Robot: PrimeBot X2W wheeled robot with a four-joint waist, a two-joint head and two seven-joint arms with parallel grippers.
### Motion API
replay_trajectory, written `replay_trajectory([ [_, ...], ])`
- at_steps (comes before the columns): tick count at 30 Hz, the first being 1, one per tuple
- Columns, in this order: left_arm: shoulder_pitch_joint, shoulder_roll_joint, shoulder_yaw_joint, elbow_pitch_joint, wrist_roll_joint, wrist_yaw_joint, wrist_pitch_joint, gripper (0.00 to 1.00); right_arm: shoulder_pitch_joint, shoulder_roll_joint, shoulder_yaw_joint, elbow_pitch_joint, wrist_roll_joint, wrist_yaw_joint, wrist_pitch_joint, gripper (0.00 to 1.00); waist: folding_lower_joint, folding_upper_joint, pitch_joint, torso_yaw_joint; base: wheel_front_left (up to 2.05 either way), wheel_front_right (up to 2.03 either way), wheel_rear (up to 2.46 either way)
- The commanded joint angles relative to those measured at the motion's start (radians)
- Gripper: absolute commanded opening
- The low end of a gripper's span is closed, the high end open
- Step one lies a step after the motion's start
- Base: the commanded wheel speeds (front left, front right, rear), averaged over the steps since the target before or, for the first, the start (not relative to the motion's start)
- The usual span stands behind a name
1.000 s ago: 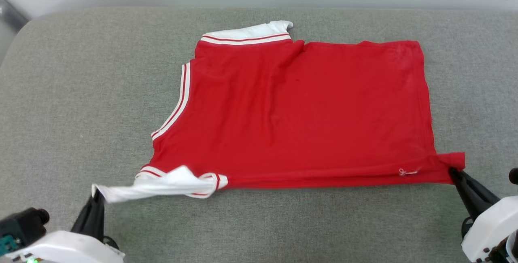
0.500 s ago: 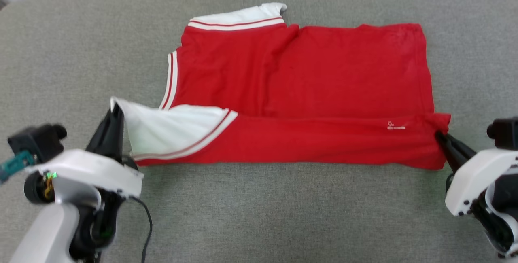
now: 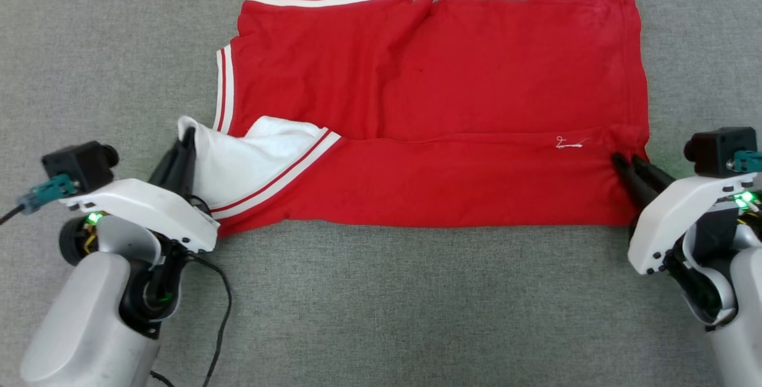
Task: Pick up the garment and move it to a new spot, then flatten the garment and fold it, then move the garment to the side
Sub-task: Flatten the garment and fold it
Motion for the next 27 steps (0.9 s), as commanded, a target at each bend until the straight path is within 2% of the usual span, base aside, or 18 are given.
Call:
replay_trajectory([
  [1,-0.015,-0.006,-0.006,0.025,-0.004,-0.012,0.004,0.54,-0.004,-0.003,0.016,0.022,0.005,-0.001,-0.007,1.0,-0.0001,0.0,-0.002,0.0,0.0,0.0,0.0],
  [2,-0.022,-0.01,-0.007,0.045,-0.005,-0.019,-0.002,1.0,-0.007,-0.007,0.023,0.029,0.008,-0.001,-0.024,1.0,-0.0001,0.0,-0.005,0.0,0.0,0.0,0.0],
  [6,-0.025,-0.009,0.006,0.103,-0.022,-0.044,-0.022,1.0,0.002,-0.014,0.034,0.018,0.025,-0.001,-0.116,1.0,-0.0001,0.0,-0.038,-0.005,0.0,0.0,0.0],
  [9,-0.003,0.018,0.023,0.109,-0.033,-0.047,-0.016,1.0,0.021,-0.015,0.022,-0.013,0.017,-0.001,-0.199,1.0,-0.0001,0.0,-0.078,-0.01,0.0,0.0,0.0],
  [14,0.025,0.085,0.045,0.068,-0.054,-0.029,0.052,1.0,0.078,0.006,-0.029,-0.082,-0.018,-0.001,-0.3,1.0,-0.0001,0.0,-0.149,-0.014,0.0,0.0,0.0],
  [17,0.039,0.131,0.036,0.027,-0.074,-0.026,0.141,1.0,0.115,0.03,-0.067,-0.139,-0.042,-0.001,-0.327,1.0,-0.0001,0.0,-0.183,-0.02,0.0,0.0,0.0],
  [22,0.042,0.213,-0.009,-0.036,-0.126,-0.026,0.372,1.0,0.166,0.068,-0.093,-0.235,-0.087,-0.001,-0.324,1.0,-0.0001,0.0,-0.206,-0.046,0.0,0.0,0.0],
  [25,0.068,0.254,-0.025,-0.046,-0.182,0.002,0.522,1.0,0.187,0.089,-0.084,-0.278,-0.106,-0.001,-0.316,1.0,-0.0001,0.0,-0.207,-0.075,0.0,0.0,0.0],
  [27,0.079,0.268,-0.024,-0.044,-0.204,0.024,0.568,1.0,0.195,0.104,-0.078,-0.298,-0.107,-0.001,-0.312,1.0,-0.0001,0.0,-0.201,-0.097,0.0,0.0,0.0],
])
